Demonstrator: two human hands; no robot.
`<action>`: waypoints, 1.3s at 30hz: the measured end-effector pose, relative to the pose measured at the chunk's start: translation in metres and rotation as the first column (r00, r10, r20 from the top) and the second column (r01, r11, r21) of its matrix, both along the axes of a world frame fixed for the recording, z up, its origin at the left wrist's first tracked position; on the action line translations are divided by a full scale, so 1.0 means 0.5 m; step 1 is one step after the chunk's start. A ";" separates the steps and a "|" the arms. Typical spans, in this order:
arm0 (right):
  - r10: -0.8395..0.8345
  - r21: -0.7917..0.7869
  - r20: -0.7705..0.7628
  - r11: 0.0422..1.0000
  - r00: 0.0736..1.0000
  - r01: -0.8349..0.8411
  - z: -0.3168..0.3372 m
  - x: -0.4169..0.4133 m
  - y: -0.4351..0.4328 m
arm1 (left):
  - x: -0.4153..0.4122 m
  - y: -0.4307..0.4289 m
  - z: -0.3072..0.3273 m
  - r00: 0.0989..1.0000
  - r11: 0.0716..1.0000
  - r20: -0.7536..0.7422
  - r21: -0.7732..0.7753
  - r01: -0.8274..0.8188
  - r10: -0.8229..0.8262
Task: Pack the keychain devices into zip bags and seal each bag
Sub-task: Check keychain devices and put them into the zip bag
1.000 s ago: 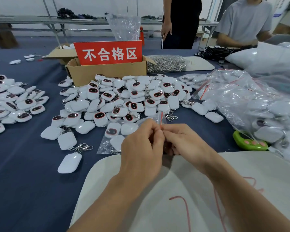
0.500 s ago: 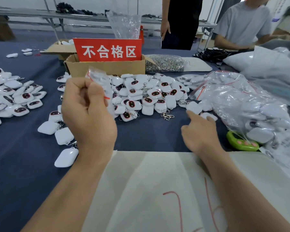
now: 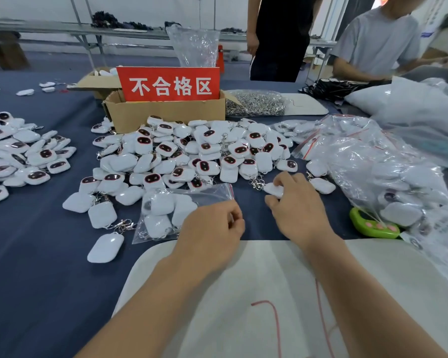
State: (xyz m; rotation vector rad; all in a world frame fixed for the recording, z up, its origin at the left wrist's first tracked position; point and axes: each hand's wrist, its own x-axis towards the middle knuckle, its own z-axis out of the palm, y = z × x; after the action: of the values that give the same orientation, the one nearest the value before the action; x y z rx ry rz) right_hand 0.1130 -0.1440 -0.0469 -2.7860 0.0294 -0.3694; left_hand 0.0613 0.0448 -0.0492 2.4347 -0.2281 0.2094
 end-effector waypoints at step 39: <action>0.077 0.986 -0.120 0.124 0.990 0.110 0.047 -0.100 0.061 | 0.023 0.146 0.024 0.848 0.853 0.101 -0.016 -0.521 0.520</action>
State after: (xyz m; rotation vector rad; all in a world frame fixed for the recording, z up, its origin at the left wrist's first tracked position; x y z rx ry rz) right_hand 0.0628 -0.1137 -0.0233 -1.3673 0.2511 -0.0490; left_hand 0.0727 0.1178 -0.0372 2.4509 0.4026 0.5741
